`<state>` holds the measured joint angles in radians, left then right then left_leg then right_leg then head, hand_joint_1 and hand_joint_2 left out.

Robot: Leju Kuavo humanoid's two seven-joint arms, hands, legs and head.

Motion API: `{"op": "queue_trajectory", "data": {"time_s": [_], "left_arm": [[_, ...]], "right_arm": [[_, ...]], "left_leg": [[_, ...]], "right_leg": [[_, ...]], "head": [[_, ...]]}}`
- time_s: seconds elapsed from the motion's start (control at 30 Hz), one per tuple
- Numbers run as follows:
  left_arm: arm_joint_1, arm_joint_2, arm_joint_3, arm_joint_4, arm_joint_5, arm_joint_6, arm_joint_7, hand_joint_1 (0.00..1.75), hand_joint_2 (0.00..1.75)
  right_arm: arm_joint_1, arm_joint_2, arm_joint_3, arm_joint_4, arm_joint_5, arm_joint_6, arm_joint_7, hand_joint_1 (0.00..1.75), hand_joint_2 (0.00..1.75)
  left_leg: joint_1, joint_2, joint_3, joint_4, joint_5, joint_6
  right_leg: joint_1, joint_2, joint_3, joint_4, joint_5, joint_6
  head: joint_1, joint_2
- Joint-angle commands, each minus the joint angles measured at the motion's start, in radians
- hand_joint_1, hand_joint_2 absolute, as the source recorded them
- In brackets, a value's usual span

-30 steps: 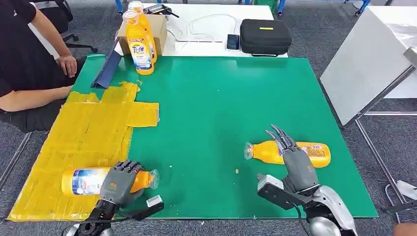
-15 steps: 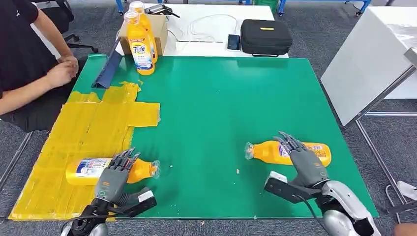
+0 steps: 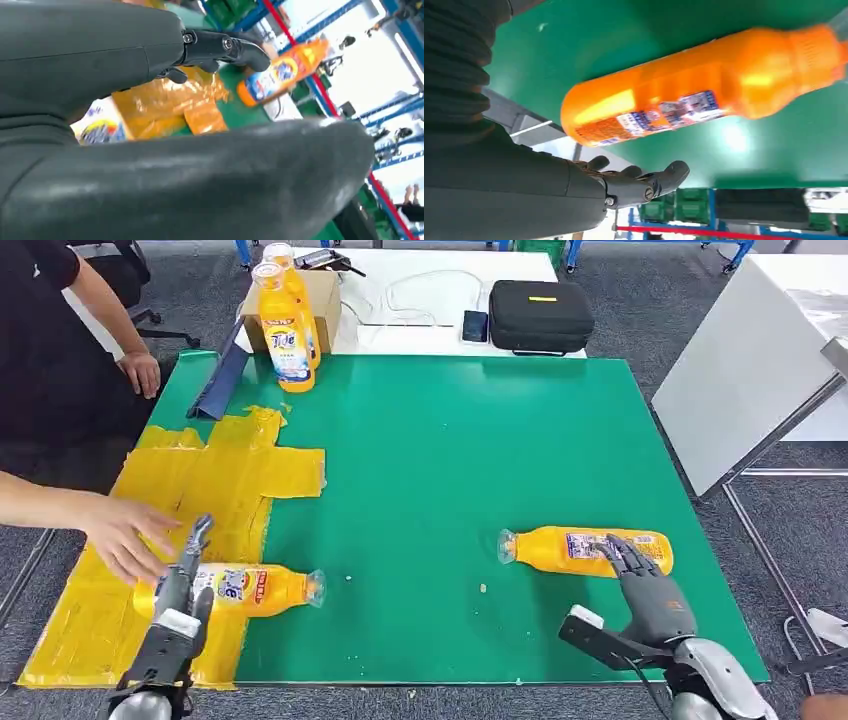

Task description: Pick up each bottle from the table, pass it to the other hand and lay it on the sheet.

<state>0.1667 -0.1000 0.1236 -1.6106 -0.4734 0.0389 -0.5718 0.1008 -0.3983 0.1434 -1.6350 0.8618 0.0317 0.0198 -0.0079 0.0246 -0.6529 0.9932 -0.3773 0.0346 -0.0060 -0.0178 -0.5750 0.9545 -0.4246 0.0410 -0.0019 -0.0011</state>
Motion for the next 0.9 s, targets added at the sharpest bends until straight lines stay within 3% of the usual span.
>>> {"op": "queue_trajectory", "data": {"time_s": [0.03, 0.17, 0.43, 0.63, 0.9], "left_arm": [[0.001, -0.045, 0.062, -0.016, -0.012, -0.009, -0.006, 0.0, 0.0], [-0.005, -0.042, 0.055, -0.008, 0.008, -0.024, -0.01, 0.0, 0.0], [-0.006, -0.038, 0.055, -0.015, 0.019, -0.03, -0.009, 0.0, 0.0], [-0.024, -0.032, 0.048, -0.006, 0.086, -0.071, -0.023, 0.0, 0.0], [-0.024, -0.028, 0.045, -0.038, 0.132, -0.093, -0.023, 0.0, 0.0]], "right_arm": [[-0.044, 0.04, -0.043, 0.108, 0.042, 0.012, 0.009, 0.0, 1.75], [-0.086, 0.043, -0.089, 0.185, 0.112, -0.009, -0.007, 0.0, 1.75], [-0.111, 0.052, -0.124, 0.204, 0.114, -0.018, -0.008, 0.0, 1.75], [-0.186, 0.037, -0.166, 0.331, 0.079, 0.007, -0.033, 0.0, 1.75], [-0.243, 0.026, -0.128, 0.409, 0.088, 0.025, -0.03, 0.0, 1.75]], "left_leg": [[0.001, 0.0, 0.002, 0.0, 0.0, -0.001], [0.0, 0.0, 0.005, -0.001, -0.002, -0.002], [0.001, 0.0, 0.003, 0.0, 0.0, -0.001], [0.001, 0.0, 0.002, 0.0, 0.001, 0.0], [0.0, 0.001, 0.003, 0.0, 0.0, -0.001]], "right_leg": [[0.001, 0.002, 0.002, -0.001, 0.001, 0.0], [0.0, 0.003, 0.014, -0.001, 0.0, 0.0], [0.0, 0.002, 0.013, -0.001, 0.001, 0.0], [0.0, 0.002, 0.012, -0.001, 0.002, 0.0], [0.0, 0.003, 0.013, 0.0, 0.002, 0.0]], "head": [[0.0, 0.0], [0.0, 0.0], [0.0, 0.0], [0.0, 0.0], [0.0, 0.0]]}}
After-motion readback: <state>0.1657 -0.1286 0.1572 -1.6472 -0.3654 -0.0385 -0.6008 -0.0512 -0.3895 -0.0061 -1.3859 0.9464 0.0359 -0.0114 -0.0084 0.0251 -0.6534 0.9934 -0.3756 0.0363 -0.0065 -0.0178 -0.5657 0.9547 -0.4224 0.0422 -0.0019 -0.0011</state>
